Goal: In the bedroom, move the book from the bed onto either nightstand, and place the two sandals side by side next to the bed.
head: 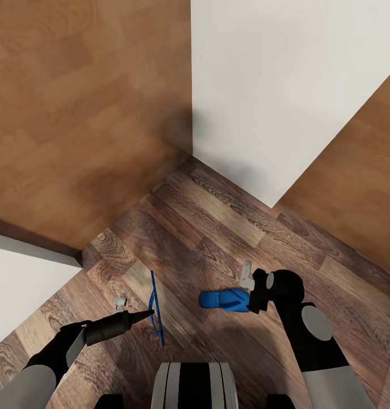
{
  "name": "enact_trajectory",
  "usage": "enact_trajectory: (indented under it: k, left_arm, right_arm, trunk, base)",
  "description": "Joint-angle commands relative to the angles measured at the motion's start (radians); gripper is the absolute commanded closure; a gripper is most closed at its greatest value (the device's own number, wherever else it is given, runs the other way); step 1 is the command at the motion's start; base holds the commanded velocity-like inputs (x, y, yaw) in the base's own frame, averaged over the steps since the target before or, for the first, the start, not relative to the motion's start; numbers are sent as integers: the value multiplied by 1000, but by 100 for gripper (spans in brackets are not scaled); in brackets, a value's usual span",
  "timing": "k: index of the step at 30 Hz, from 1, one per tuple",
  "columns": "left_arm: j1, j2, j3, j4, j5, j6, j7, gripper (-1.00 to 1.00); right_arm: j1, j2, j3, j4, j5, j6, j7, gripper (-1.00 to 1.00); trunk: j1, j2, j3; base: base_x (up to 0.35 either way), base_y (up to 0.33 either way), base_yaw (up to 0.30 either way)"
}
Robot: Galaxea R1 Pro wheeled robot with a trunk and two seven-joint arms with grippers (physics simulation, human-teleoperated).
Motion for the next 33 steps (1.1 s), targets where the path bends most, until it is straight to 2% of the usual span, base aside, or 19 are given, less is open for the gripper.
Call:
enact_trajectory:
  k: [1, 4, 12, 15, 18, 22, 24, 25, 27, 29, 31, 33]
  left_arm:
    - [0, 0, 1, 0, 1, 10, -4, 100]
    - [0, 0, 1, 0, 1, 10, -4, 100]
    - [0, -1, 1, 0, 1, 9, -2, 100]
    - [0, -1, 1, 0, 1, 8, -3, 100]
    - [0, -1, 1, 0, 1, 8, -3, 100]
    - [0, -1, 1, 0, 1, 8, -4, 100]
    - [0, -1, 1, 0, 1, 8, -4, 100]
    - [0, -1, 1, 0, 1, 9, -4, 100]
    - [0, -1, 1, 0, 1, 8, -4, 100]
    - [0, -1, 1, 1, 1, 8, -3, 100]
    - [0, -1, 1, 1, 1, 8, -3, 100]
    - [0, -1, 0, 1, 1, 8, -2, 100]
  right_arm:
    - [-1, 0, 1, -1, 3, 10, 5, -100]
    - [-1, 1, 1, 5, 2, 11, 4, -100]
    - [-1, 31, 5, 32, 0, 11, 4, -100]
    - [-1, 51, 42, 33, -2, 11, 3, -100]
    - [-1, 56, 70, 34, -3, 11, 2, -100]
    - [1, 58, 84, 34, -2, 10, -7, -100]
    - [3, 58, 87, 35, -2, 9, -46, -100]
    - [3, 58, 87, 36, -2, 9, -92, -100]
    - [4, 58, 91, 47, -1, 8, -255, -100]
    - [5, 58, 104, 53, -1, 8, -337, -100]
    - [5, 59, 125, 58, -2, 8, -398, -100]
    - [5, 59, 131, 59, -2, 8, -411, -100]
  trunk:
    - [0, 0, -1]
    - [0, 0, -1]
    - [0, 0, -1]
    - [0, 0, -1]
    - [0, 0, -1]
    - [0, 0, -1]
    - [0, 0, -1]
    - [0, 0, -1]
    - [0, 0, -1]
    - [0, 0, -1]
    - [0, 0, -1]
    - [0, 0, -1]
  base:
    - [0, 0, 0]
    - [0, 0, 0]
    - [0, 0, 0]
    - [0, 0, 0]
    - [0, 0, 0]
    - [0, 0, 0]
    - [0, 0, 0]
    - [0, 0, 0]
    - [0, 0, 0]
    - [0, 0, 0]
    - [0, 0, 0]
    - [0, 0, 0]
